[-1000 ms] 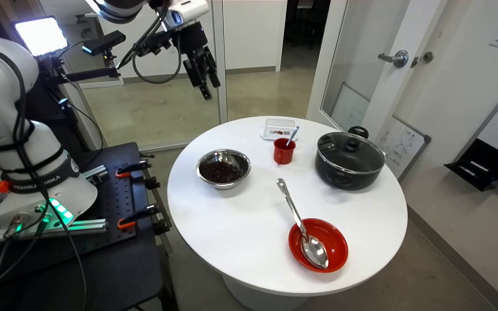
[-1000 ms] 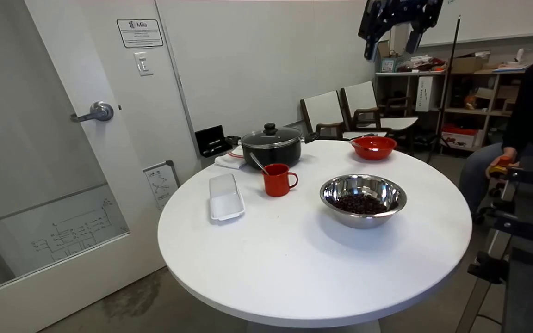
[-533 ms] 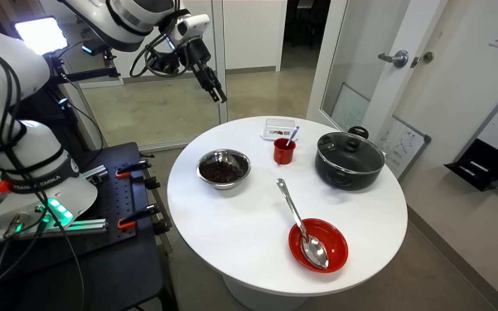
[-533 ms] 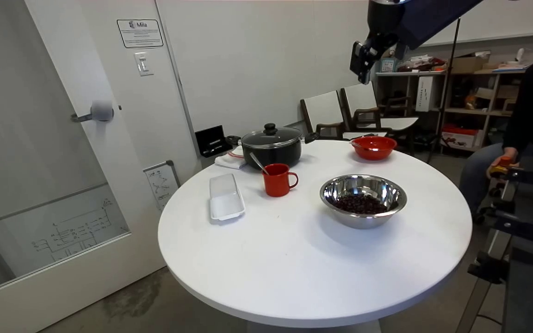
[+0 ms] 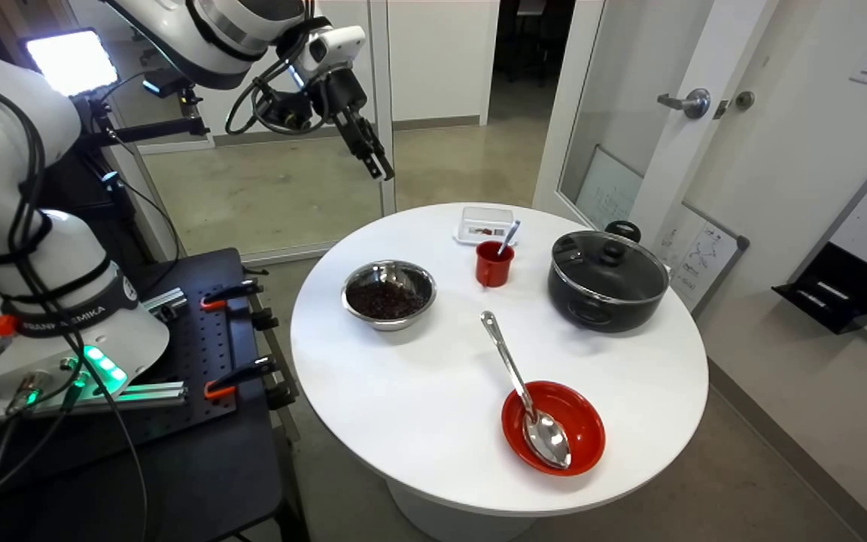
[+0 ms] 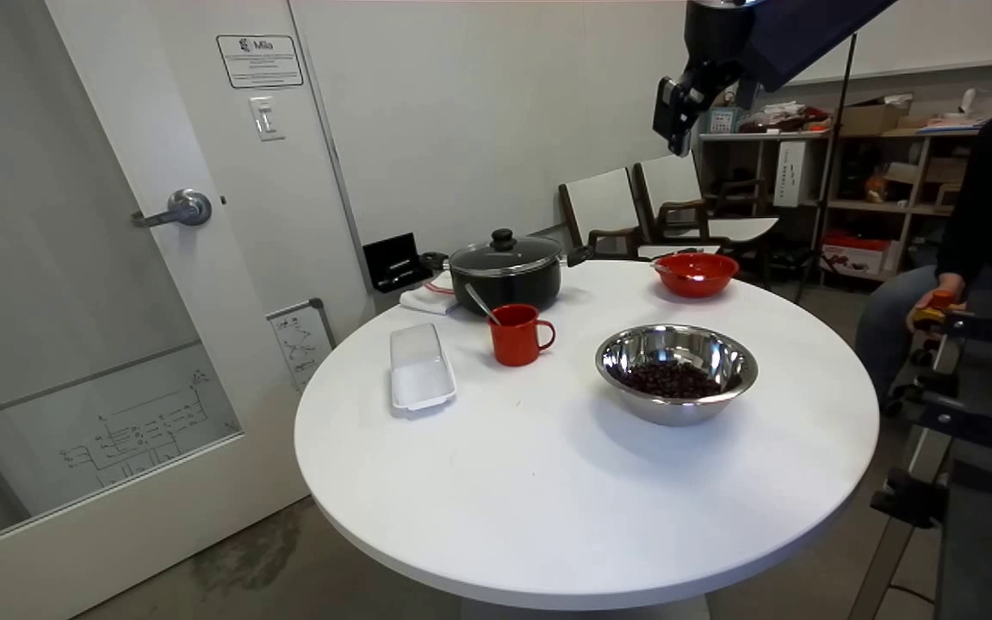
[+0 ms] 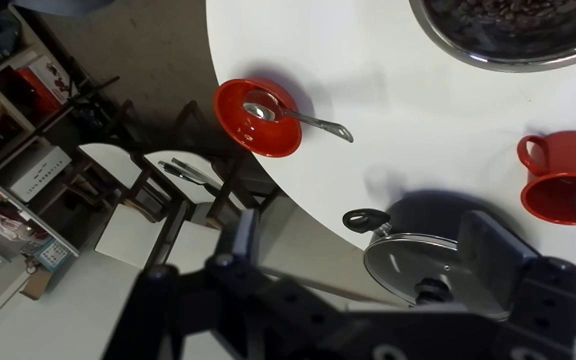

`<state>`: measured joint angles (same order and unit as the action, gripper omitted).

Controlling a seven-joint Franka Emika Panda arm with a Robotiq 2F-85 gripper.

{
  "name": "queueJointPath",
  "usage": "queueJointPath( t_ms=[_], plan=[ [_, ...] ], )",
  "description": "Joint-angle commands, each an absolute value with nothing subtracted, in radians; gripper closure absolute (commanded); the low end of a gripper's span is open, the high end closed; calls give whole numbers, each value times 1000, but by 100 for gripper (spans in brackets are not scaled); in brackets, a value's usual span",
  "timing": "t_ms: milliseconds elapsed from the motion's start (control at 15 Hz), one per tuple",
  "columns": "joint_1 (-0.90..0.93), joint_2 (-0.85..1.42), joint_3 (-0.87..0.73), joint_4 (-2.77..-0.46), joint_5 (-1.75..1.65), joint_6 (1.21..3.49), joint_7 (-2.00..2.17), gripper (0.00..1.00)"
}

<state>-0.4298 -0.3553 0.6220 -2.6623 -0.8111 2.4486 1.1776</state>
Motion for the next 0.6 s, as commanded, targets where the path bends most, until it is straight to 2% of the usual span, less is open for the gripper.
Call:
queueJointPath(
  t_ms=[0,267,533],
  plan=[
    [-337,-277,505,-2619,-1004,2382,1317,0],
    [-245,-136,314,-2514,-1173,2328,1417,0],
    [-156,28,123,-2399,-1003,2436,1210,0]
  ],
)
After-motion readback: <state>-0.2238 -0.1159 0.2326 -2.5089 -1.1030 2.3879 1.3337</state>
